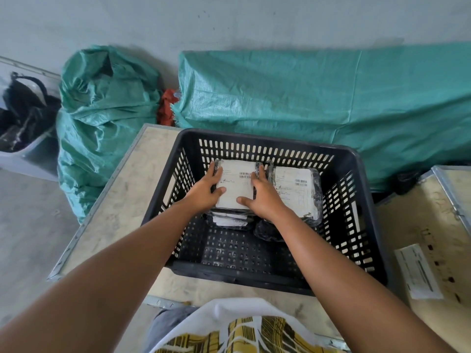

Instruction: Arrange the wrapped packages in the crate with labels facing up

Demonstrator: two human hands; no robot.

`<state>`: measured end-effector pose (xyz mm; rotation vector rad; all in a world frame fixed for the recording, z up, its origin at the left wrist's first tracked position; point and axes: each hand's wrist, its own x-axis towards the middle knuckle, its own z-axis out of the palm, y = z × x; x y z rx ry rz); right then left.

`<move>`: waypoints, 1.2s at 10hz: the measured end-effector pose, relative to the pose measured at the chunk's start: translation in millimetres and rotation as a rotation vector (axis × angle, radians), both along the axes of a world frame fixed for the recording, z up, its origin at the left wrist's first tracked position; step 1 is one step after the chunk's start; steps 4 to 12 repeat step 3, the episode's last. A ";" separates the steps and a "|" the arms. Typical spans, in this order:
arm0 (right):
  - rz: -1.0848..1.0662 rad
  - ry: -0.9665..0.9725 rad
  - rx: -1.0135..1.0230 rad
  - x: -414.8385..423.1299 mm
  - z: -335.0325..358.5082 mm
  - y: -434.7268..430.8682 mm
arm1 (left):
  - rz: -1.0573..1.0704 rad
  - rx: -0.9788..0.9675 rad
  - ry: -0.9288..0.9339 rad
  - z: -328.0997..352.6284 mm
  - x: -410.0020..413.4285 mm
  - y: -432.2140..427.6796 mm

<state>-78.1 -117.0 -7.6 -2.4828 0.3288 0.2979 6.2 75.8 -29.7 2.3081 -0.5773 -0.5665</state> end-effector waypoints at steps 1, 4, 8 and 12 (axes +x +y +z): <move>-0.005 0.055 0.046 -3.7 7.1 -1.1 | -0.031 0.094 0.071 15.6 -5.2 -7.8; -0.090 -0.113 0.318 -6.4 77.8 -23.1 | 0.067 0.005 -0.105 83.8 -23.2 -12.7; -0.090 -0.113 0.318 -6.4 77.8 -23.1 | 0.067 0.005 -0.105 83.8 -23.2 -12.7; -0.090 -0.113 0.318 -6.4 77.8 -23.1 | 0.067 0.005 -0.105 83.8 -23.2 -12.7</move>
